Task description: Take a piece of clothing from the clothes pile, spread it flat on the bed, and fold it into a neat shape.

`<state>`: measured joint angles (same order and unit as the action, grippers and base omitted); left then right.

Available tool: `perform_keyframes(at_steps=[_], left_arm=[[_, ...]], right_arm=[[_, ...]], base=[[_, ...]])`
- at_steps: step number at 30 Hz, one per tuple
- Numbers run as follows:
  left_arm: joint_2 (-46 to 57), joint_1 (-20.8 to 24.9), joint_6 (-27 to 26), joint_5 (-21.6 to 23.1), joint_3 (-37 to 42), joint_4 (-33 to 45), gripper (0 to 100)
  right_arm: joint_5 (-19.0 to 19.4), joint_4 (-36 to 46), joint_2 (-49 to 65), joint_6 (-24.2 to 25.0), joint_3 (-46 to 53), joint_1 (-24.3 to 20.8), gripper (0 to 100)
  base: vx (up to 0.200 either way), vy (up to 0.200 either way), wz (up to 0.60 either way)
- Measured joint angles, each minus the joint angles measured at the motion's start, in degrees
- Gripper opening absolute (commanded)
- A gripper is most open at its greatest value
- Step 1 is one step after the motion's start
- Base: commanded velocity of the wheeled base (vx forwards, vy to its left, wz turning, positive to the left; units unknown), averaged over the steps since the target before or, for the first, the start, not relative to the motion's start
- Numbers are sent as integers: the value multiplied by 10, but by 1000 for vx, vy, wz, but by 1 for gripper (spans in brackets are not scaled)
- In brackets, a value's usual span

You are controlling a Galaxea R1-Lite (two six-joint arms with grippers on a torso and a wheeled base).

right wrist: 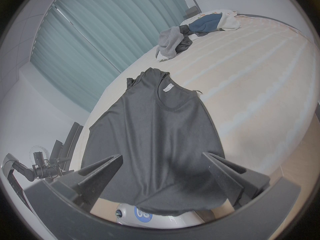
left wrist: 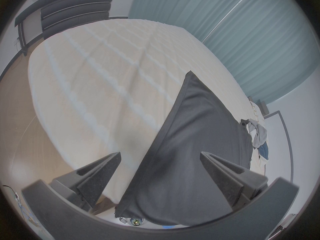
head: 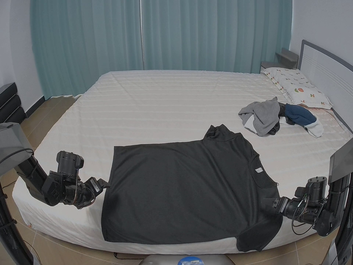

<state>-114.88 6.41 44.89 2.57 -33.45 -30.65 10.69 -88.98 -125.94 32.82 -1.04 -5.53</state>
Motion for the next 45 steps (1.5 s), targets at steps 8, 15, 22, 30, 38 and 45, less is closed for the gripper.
perform_keyframes(at_steps=[8, 15, 22, 30, 38, 45], left_arm=[[0, 7, 11, 0, -3, 0, 100], [0, 11, 44, -1, -16, 0, 100], [-3, 10, 44, -4, -43, 4, 100], [-40, -16, 41, -5, -135, 5, 100], [-119, -54, 37, -3, -285, 29, 100], [-188, -73, 33, -1, -398, 71, 100]], right_arm=[[-1, 0, 1, 12, -2, 0, 100], [-1, 0, 2, 14, -7, 3, 100], [-1, 0, 9, 15, -17, 7, 100], [2, 0, 9, 16, -42, 6, 100], [6, 47, -1, 19, -146, 6, 100], [7, 196, -15, 20, -327, 3, 100]], base=[[0, 0, 0], [0, -171, 0], [0, 0, 0], [0, 0, 0], [0, 0, 0], [0, 0, 0]])
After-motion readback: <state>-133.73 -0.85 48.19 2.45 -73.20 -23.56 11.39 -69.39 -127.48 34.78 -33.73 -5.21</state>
